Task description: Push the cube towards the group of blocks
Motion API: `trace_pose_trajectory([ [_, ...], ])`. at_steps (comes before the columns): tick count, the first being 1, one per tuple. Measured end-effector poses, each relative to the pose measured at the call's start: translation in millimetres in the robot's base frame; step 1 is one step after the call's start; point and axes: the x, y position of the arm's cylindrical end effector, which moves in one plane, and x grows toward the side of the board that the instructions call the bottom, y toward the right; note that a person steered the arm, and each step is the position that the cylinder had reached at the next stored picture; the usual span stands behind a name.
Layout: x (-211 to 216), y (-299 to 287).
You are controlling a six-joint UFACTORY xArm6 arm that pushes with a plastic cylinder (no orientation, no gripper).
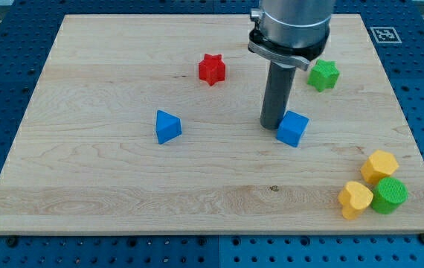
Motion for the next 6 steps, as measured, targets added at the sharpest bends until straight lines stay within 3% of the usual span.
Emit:
trace_pose_trajectory([
  [1, -18, 5],
  [3, 32, 54],
  [5, 32, 24],
  [6, 52, 24],
])
